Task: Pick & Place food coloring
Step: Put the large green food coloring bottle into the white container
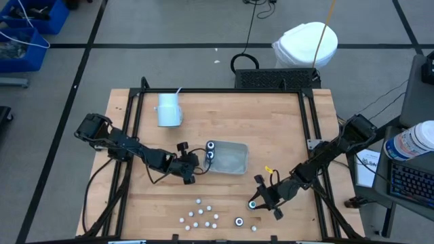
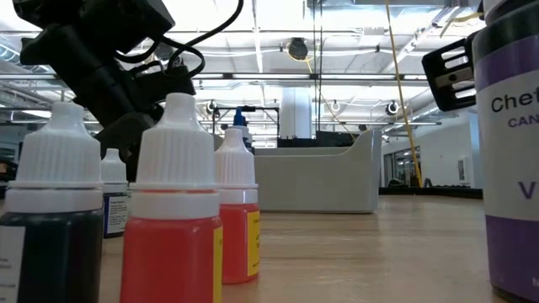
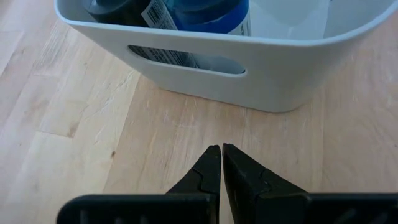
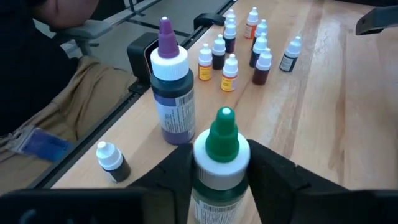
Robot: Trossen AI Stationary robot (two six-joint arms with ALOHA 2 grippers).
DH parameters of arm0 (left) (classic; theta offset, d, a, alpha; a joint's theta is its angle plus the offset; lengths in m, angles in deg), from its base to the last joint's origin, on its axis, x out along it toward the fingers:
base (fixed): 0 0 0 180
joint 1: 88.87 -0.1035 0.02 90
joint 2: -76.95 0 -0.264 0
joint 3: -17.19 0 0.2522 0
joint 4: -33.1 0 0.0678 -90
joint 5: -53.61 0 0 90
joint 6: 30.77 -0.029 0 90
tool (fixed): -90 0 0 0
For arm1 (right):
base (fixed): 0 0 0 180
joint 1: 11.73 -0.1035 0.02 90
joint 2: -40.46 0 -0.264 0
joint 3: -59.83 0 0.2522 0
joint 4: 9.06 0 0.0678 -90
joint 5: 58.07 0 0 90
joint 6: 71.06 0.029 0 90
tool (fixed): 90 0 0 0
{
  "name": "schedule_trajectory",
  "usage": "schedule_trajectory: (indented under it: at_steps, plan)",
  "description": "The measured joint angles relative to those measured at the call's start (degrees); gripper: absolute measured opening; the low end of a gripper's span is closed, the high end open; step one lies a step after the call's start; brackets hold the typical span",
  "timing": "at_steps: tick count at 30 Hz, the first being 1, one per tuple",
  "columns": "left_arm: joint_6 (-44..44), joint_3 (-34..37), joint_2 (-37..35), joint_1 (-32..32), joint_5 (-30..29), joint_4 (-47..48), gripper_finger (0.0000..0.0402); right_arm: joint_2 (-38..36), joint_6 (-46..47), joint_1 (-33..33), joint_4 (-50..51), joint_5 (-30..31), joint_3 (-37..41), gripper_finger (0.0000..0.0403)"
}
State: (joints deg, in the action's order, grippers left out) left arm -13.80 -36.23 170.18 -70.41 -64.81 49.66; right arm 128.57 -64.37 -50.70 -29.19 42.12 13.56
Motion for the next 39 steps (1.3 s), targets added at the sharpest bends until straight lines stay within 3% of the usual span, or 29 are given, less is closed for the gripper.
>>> schedule_trajectory:
  at_steps: [9,21,32,39]
  plan:
    - [0.0,0.0,0.0,0.0,0.0,0.0,0.0026,-0.7,-0.3,1.5,-1.4,0.1,0.0,0.0109]
    - [-0.2,0.0,0.0,0.0,0.0,-0.1,0.0026,-14.9,-4.4,3.8,3.9,0.2,-0.1,0.0109]
    - [0.7,0.0,0.0,0.0,0.0,-0.1,0.0026,-16.9,-11.3,10.3,21.6,0.2,-12.5,0.0109]
    - [1.7,0.0,0.0,0.0,0.1,-0.1,0.0026,-15.5,-11.2,17.0,20.8,0.2,-16.4,0.0109]
